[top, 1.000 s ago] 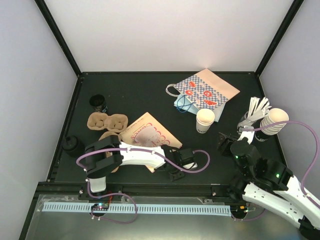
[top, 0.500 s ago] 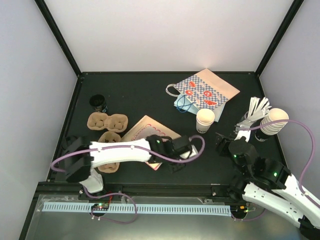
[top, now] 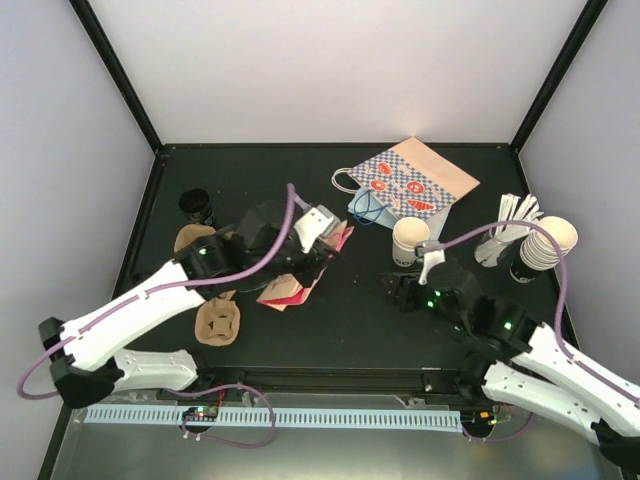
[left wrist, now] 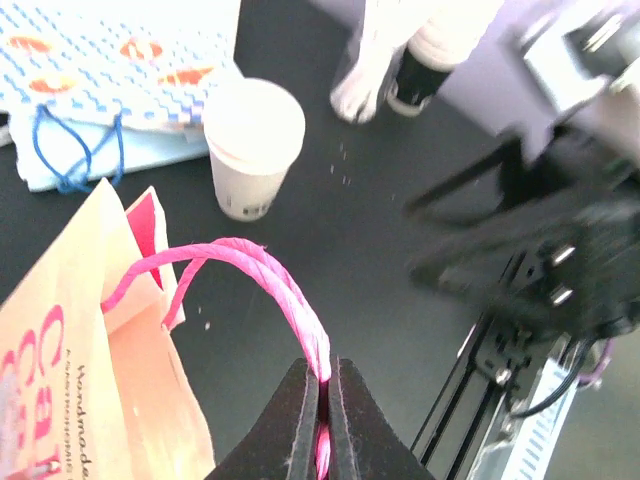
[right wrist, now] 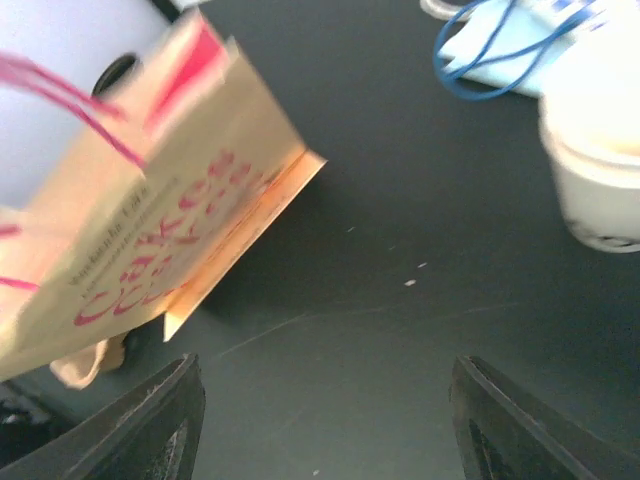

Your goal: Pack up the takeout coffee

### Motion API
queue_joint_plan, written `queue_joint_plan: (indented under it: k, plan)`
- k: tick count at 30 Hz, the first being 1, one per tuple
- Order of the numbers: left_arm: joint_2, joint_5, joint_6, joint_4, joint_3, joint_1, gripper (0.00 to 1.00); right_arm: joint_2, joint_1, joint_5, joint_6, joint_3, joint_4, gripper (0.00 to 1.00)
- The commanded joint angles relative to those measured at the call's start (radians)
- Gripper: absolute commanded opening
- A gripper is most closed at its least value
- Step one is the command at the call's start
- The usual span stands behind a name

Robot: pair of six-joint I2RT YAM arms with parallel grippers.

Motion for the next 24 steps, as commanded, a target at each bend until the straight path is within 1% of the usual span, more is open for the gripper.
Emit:
queue_joint_plan:
  k: [1, 4, 7, 12, 16, 20, 24]
  plan:
    - [-0.097, 0.04, -0.065, 0.115, 0.014, 0.036, 0.02, 0.099, -0.002, -0.217, 0.043, -0.017, 0.163, 0.7]
    - [-0.136, 0.038, -0.091, 0.145, 0.024, 0.056, 0.02, 0.152, -0.002, -0.27, 0.081, -0.047, 0.242, 0.69]
    - [-0.161, 0.049, -0.107, 0.172, 0.028, 0.068, 0.02, 0.195, -0.003, -0.289, 0.11, -0.073, 0.314, 0.69]
    - [-0.174, 0.125, -0.131, 0.208, 0.032, 0.078, 0.02, 0.251, -0.002, -0.274, 0.132, -0.068, 0.359, 0.69]
    - [-0.185, 0.161, -0.142, 0.241, 0.031, 0.08, 0.02, 0.288, -0.002, -0.245, 0.144, -0.059, 0.373, 0.67]
    - [-0.199, 0.168, -0.151, 0.254, 0.031, 0.082, 0.02, 0.333, -0.003, -0.234, 0.15, -0.058, 0.405, 0.56]
    - [-0.204, 0.164, -0.157, 0.253, 0.027, 0.083, 0.03, 0.38, -0.002, -0.266, 0.161, -0.06, 0.459, 0.5]
